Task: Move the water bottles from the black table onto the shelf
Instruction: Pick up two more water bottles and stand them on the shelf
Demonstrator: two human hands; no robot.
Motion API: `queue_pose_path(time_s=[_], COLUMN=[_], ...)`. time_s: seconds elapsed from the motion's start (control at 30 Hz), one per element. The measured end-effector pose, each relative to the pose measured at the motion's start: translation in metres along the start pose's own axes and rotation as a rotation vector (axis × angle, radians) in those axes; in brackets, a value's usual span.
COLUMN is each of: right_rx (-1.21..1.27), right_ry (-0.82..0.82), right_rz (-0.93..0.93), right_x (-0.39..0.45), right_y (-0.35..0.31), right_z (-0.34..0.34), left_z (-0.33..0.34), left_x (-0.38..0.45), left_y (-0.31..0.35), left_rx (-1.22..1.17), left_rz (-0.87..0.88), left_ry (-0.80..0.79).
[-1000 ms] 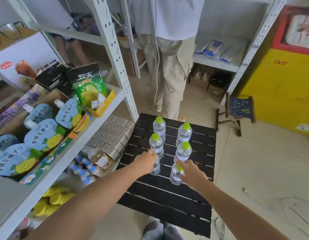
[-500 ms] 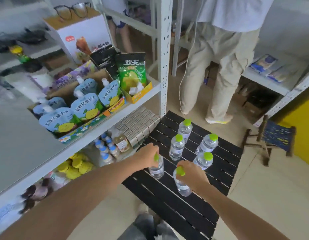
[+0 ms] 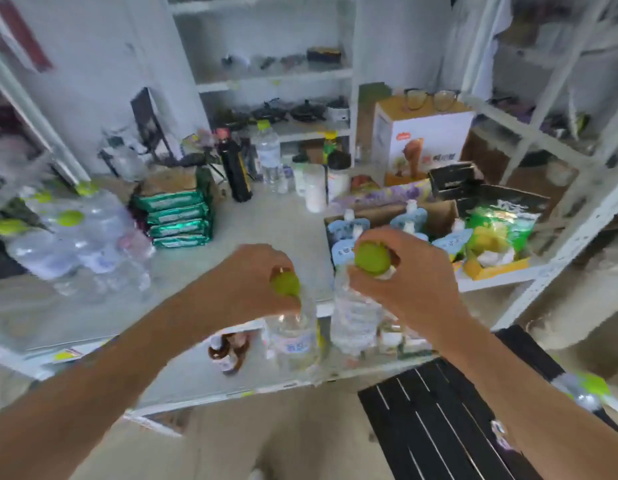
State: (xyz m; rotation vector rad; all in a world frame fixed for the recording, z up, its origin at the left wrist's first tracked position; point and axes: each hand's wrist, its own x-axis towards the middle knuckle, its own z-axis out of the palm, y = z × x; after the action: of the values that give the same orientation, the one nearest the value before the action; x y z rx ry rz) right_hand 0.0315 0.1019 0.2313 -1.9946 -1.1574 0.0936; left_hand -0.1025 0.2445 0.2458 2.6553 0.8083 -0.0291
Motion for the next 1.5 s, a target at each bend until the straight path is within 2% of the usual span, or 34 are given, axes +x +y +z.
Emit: queue_pose_path(time_s=[0.13, 0.33, 0.47, 0.67, 0.8, 0.97, 1.1, 1.27, 1.4, 1.5], right_rx=[0.104, 0.048, -0.028, -0.176, -0.254, -0.224, -0.122, -0.077, -0.114, -0.185], right_ry=[-0.048, -0.19, -0.242, -0.305, -0.385, -0.421, -0.446, -0.403, -0.32, -0.33], right_rz=[-0.16, -0.215, -0.167, -0.165, -0.153, -0.128, -0.124, -0.16, -0.176, -0.171], right_x=[0.064, 0.133, 0.166, 0.211, 0.239, 0.264, 0.269, 0.269, 0.26, 0.253], right_y=[-0.069, -0.136, -0.148, -0.146, -0.137, -0.13, -0.124, -0.122, -0.121, -0.121], right_z=[0.055, 0.16, 0.213, 0.258, 0.276, 0.286, 0.286, 0.286, 0.297, 0.305], left_z=[-0.053, -0.093, -0.108, -0.122, -0.12, -0.113, -0.113, -0.117, -0.114, -0.105], left_x=[-0.016, -0.008, 0.021, 0.071, 0.1, 0.127, 0.136, 0.139, 0.139, 0.139], left_y=[-0.069, -0.165, -0.21, -0.255, -0.274, -0.289, -0.303, -0.317, -0.32, -0.319], left_rx=[0.026, 0.037, 0.037, 0.058, 0.109, 0.169, 0.098, 0.04, 0.085, 0.108], left_rz=[-0.131, -0.257, -0.313, -0.33, -0.347, -0.378, -0.383, -0.373, -0.28, -0.224], left_ry=[0.141, 0.235, 0.261, 0.259, 0.206, 0.154, 0.153, 0.172, 0.145, 0.152])
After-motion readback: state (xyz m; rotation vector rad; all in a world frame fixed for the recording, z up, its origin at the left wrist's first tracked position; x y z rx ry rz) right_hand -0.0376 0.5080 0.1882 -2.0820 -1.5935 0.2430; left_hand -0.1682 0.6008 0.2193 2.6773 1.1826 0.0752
